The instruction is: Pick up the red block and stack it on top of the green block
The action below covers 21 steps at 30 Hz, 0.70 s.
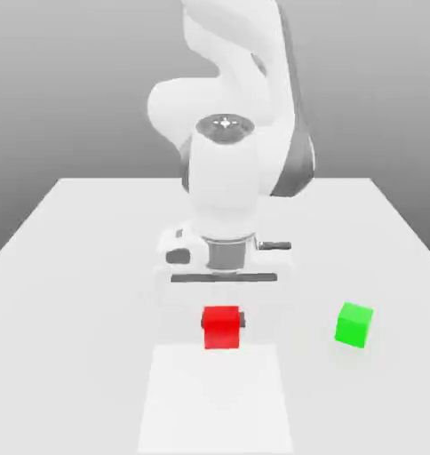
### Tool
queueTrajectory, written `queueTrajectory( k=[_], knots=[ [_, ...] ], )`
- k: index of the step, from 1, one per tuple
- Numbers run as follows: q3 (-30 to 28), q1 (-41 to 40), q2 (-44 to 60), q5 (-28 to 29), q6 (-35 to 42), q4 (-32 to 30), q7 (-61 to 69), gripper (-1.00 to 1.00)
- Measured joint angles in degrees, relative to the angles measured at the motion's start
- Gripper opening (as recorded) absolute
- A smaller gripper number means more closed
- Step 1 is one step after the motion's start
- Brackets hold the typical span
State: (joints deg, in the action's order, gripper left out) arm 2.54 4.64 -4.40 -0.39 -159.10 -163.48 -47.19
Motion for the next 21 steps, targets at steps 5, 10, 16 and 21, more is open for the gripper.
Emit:
queueTrajectory(
  k=[5,10,16,21],
  knots=[
    [4.3,4.8,-1.9,-1.3,1.6,-0.2,-2.2,-1.00],
    [8.9,10.2,-3.7,-3.4,3.2,-0.4,-4.0,-1.00],
    [14.1,17.0,-6.1,-6.4,5.2,-0.7,-5.7,-1.00],
    [17.2,19.7,-3.3,-6.3,2.4,-0.6,-7.7,-1.00]
  ],
)
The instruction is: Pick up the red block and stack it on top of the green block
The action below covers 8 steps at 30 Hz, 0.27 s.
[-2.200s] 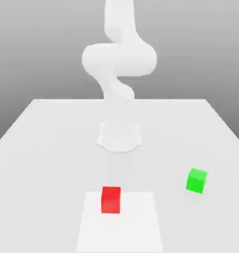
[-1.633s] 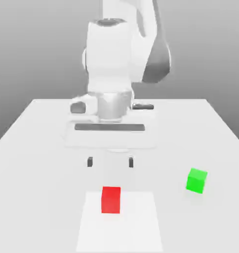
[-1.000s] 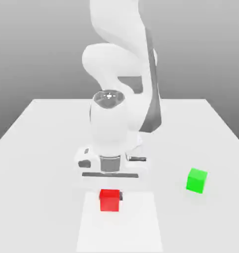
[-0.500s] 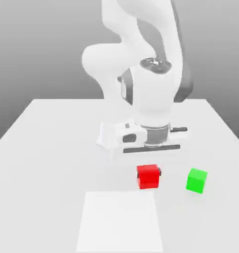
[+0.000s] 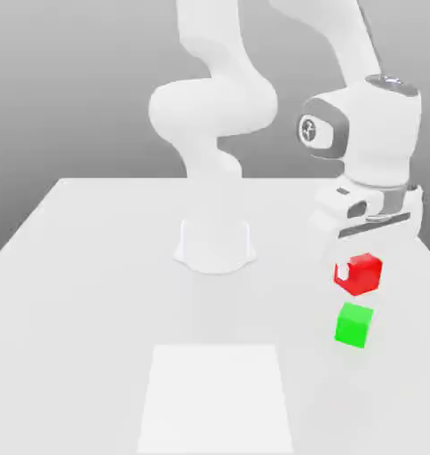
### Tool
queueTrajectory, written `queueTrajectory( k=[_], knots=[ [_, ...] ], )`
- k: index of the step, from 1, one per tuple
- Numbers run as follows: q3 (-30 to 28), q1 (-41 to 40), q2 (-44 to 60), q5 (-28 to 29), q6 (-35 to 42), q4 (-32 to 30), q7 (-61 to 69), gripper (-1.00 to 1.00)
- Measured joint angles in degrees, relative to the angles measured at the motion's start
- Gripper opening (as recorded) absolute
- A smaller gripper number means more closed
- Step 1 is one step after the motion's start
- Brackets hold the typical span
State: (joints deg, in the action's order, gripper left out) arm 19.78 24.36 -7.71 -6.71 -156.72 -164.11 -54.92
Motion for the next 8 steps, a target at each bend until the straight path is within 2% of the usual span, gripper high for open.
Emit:
queueTrajectory(
  k=[4,5,8],
  knots=[
    [-0.9,-1.0,8.3,7.5,-7.7,0.3,-5.3,-1.00],
    [-2.0,-0.6,10.2,10.1,-9.4,0.4,-7.2,1.00],
    [-2.0,-0.6,10.2,10.1,-9.4,0.4,-7.2,1.00]
  ],
)
